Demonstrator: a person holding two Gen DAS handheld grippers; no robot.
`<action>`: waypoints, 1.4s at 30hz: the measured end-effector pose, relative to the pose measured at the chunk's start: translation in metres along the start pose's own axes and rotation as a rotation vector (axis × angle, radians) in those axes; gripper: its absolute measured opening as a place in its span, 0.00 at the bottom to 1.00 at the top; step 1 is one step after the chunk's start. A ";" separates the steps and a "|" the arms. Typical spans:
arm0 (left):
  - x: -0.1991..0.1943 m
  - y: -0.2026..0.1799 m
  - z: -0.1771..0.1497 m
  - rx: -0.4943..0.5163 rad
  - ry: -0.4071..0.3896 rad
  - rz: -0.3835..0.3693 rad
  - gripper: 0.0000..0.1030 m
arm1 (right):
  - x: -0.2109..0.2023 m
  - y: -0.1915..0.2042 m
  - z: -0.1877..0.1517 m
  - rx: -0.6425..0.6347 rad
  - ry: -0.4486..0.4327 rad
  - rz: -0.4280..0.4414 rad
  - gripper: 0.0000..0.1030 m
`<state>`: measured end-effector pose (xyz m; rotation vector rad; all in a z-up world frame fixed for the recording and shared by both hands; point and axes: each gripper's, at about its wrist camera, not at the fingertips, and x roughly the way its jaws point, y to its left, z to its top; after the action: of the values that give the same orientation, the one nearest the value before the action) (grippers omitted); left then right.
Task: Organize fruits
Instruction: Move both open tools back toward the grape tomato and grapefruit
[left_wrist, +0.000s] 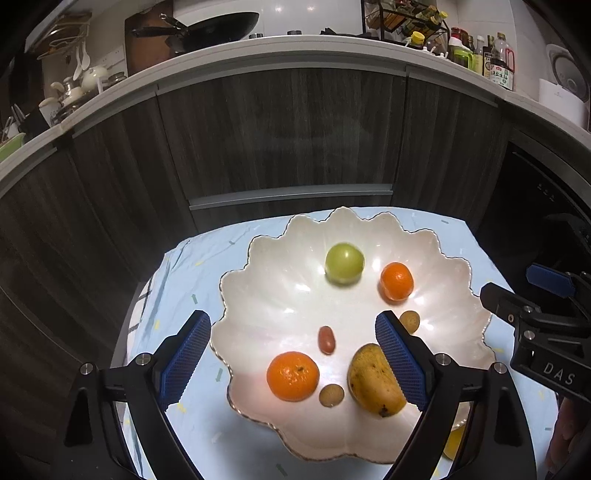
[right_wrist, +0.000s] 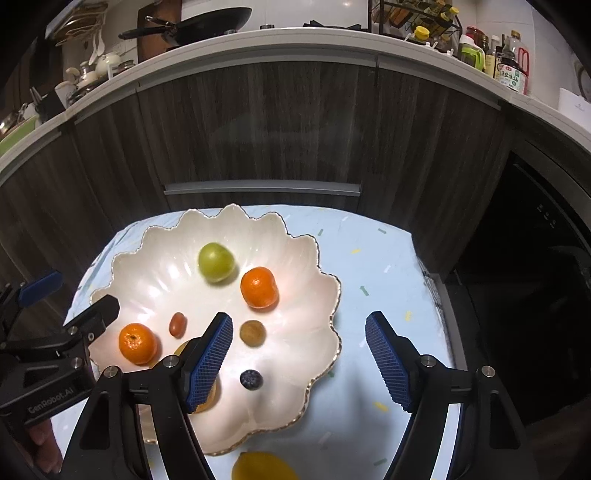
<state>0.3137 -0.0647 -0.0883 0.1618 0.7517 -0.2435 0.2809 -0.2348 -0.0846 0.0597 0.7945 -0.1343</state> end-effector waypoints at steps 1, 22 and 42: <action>-0.002 -0.001 0.000 0.000 -0.002 0.000 0.89 | -0.003 -0.001 0.000 0.001 -0.004 -0.001 0.73; -0.057 -0.026 -0.017 0.002 -0.033 0.019 0.89 | -0.042 -0.025 -0.018 0.024 -0.042 0.005 0.73; -0.082 -0.056 -0.076 -0.043 0.014 0.073 0.89 | -0.056 -0.038 -0.061 -0.082 -0.015 0.047 0.73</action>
<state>0.1907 -0.0881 -0.0901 0.1504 0.7629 -0.1571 0.1936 -0.2611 -0.0878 0.0001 0.7825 -0.0571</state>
